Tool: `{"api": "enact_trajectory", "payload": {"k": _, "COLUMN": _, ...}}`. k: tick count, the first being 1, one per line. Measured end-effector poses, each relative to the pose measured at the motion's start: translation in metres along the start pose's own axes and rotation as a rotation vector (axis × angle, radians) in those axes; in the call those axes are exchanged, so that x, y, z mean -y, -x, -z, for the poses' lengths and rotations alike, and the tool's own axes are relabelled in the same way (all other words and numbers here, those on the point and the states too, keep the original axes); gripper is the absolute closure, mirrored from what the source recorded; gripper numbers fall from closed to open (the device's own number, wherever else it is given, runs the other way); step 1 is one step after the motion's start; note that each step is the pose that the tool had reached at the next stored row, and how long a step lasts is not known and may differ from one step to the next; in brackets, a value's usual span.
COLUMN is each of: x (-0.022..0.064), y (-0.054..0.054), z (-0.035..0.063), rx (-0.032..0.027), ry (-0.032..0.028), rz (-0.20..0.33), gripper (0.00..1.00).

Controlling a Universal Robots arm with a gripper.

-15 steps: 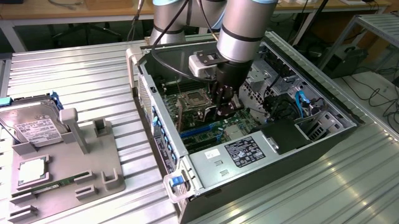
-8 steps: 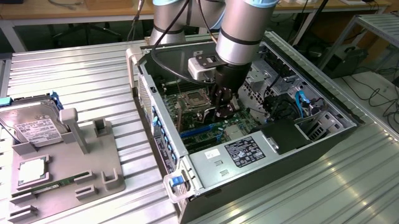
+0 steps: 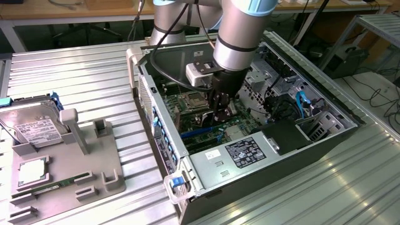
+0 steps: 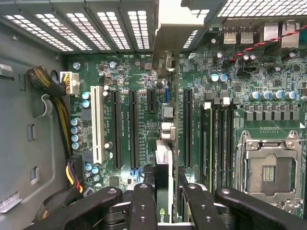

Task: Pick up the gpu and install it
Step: 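Insert the gpu into the slot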

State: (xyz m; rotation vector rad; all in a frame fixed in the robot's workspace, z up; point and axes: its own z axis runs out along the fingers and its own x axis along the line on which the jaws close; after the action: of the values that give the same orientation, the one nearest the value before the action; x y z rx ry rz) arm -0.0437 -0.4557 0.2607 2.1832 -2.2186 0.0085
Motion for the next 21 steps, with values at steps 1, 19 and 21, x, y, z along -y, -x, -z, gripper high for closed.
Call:
{"api": "enact_trajectory", "payload": {"k": 1, "x": -0.0008, "y": 0.0, "z": -0.0008, "rx": 0.0004, "ry": 0.0, "rz": 0.0, "gripper": 0.73}}
{"api": "enact_trajectory", "payload": {"k": 19, "x": -0.0095, "y": 0.0, "z": -0.0034, "rx": 0.0145, "ry": -0.0055, "rz": 0.004, "gripper": 0.73}}
{"api": "enact_trajectory", "payload": {"k": 21, "x": -0.0096, "y": 0.0, "z": -0.0034, "rx": 0.0183, "ry": -0.0054, "rz": 0.003, "gripper": 0.73}}
